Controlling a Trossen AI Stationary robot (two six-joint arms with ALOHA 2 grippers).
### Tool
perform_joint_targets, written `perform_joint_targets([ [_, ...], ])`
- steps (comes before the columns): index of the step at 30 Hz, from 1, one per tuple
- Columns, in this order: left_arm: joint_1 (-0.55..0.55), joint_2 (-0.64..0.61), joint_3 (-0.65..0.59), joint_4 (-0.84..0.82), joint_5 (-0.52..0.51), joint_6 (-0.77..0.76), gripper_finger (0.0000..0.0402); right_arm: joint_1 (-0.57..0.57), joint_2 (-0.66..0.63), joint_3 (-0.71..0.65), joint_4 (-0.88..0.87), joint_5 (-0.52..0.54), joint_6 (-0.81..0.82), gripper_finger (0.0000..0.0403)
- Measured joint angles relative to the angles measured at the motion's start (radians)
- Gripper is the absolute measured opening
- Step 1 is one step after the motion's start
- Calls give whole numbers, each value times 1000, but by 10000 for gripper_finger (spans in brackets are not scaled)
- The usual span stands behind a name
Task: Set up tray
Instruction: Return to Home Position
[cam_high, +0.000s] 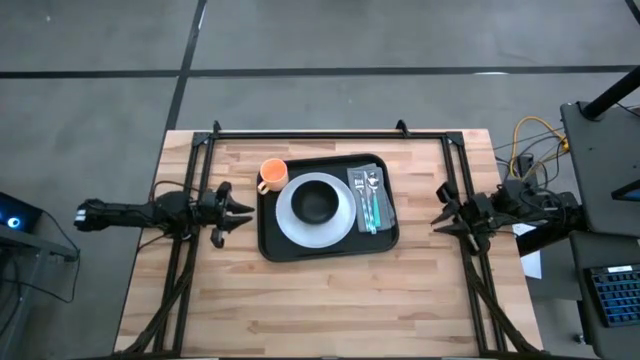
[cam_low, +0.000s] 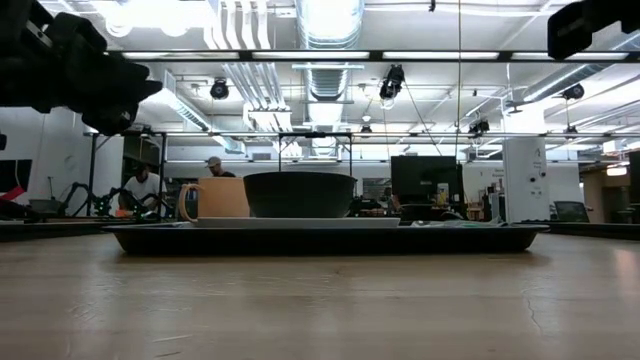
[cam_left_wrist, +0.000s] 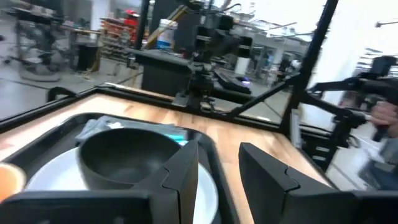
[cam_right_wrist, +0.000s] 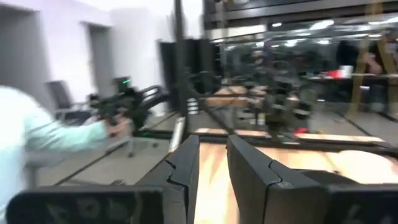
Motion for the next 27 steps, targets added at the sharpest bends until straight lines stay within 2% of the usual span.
perform_joint_targets([
  [2,0,-11,0,-11,-30,0,98,0,0,0,-4,-34,-12,70],
  [7,0,-15,0,-48,-114,-4,98,0,0,0,0,-26,-19,69],
  [15,0,30,1,-54,-109,-53,98,0,0,32,-9,172,-7,79],
  [21,0,75,1,-56,-109,-54,98,-1,0,106,-51,181,-17,84],
  [27,1,124,1,-57,-109,-54,98,-1,0,49,55,181,-36,79],
])
